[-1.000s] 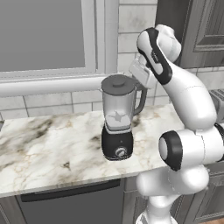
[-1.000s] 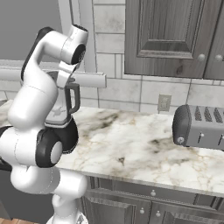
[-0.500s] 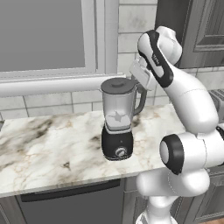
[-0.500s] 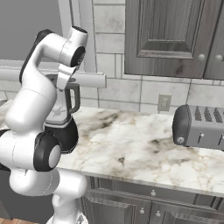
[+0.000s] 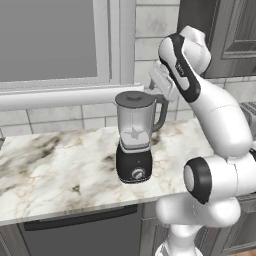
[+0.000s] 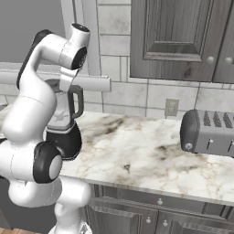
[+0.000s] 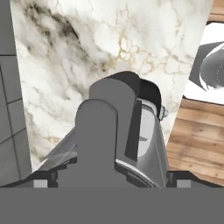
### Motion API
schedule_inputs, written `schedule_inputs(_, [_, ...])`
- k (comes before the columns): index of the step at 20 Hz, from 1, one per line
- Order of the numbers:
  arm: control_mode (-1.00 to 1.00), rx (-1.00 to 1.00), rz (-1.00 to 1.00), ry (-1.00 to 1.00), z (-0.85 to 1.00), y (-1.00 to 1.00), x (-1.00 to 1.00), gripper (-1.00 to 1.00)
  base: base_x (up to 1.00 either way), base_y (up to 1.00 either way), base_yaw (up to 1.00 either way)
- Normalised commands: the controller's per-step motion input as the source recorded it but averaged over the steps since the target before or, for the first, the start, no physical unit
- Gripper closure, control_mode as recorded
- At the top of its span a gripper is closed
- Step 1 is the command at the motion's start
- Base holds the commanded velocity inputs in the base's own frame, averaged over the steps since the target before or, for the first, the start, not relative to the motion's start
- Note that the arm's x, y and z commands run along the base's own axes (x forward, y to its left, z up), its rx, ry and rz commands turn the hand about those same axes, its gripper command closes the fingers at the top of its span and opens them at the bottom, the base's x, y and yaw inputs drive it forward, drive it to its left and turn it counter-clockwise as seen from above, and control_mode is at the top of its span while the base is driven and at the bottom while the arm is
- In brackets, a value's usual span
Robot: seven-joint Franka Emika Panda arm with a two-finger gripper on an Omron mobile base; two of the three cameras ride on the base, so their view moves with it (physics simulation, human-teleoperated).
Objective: Close the lid blender by securely placing the lid on top.
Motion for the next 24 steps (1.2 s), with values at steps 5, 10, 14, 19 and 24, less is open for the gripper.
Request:
schedule_inputs(5, [-1.00,0.00,0.00,-0.08,0.08,0.00,0.15,-1.00,0.00,0.00,0.00])
schedule_inputs(10, [-1.00,0.00,0.00,-0.08,0.05,0.04,-0.33,-1.00,0.00,0.00,0.00])
schedule_inputs(14, [-1.00,0.00,0.00,-0.13,0.00,0.15,-0.74,-1.00,0.00,0.00,0.00])
schedule_inputs(19, [-1.00,0.00,0.00,-0.15,0.00,0.07,-0.84,-1.00,0.00,0.00,0.00])
schedule_inputs(24, [-1.00,0.00,0.00,-0.22,0.01,0.00,-0.94,-1.00,0.00,0.00,0.00])
